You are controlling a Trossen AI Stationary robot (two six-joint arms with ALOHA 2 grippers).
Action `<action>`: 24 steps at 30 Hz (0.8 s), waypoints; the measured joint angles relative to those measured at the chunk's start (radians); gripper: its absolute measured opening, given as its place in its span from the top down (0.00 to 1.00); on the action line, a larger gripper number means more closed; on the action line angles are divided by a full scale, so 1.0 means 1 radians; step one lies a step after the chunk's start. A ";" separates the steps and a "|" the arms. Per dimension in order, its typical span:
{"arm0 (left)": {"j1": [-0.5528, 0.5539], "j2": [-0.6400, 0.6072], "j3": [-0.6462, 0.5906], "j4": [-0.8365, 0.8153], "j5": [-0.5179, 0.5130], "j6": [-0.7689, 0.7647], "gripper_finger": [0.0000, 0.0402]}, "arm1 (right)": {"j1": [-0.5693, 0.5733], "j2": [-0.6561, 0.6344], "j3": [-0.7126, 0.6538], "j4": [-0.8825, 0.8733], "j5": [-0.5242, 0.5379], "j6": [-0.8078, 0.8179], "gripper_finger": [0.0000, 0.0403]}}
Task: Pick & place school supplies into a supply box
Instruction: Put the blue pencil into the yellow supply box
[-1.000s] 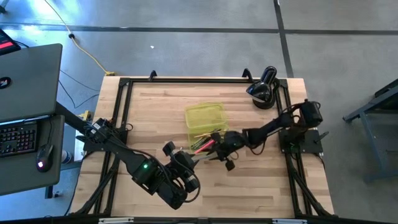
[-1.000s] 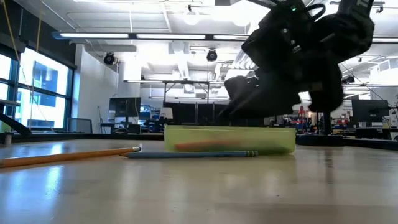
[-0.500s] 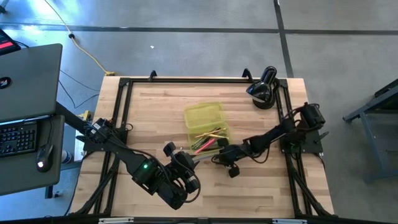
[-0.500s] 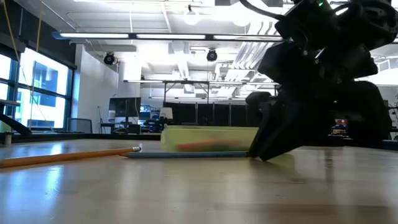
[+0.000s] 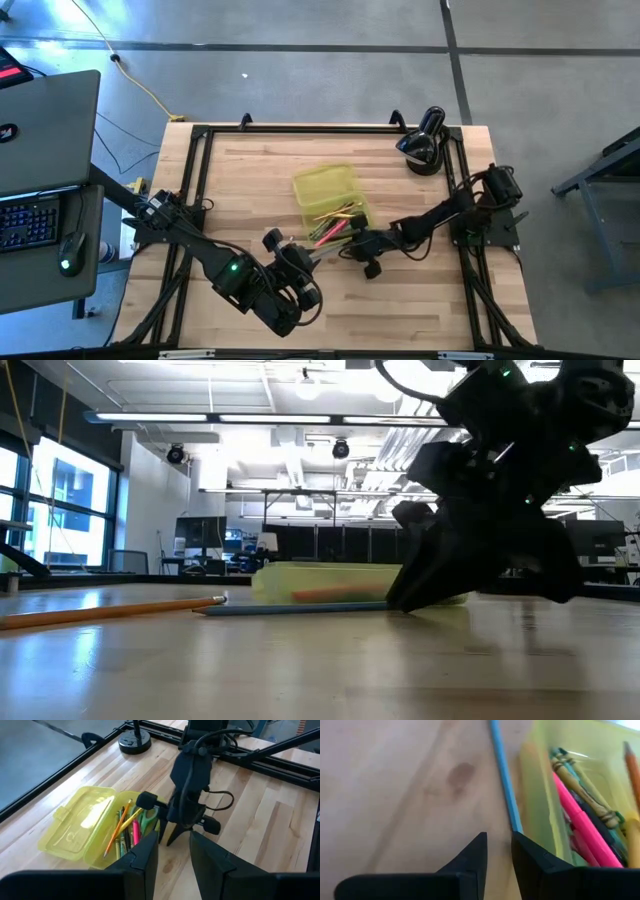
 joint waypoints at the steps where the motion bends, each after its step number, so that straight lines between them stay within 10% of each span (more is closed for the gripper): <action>1: 0.000 0.000 0.000 0.000 0.000 0.000 0.64 | -0.006 0.000 0.000 0.000 0.003 -0.004 0.83; 24: 0.000 0.000 0.000 -0.005 0.002 0.000 0.64 | -0.099 -0.120 0.000 -0.114 -0.126 -0.057 0.83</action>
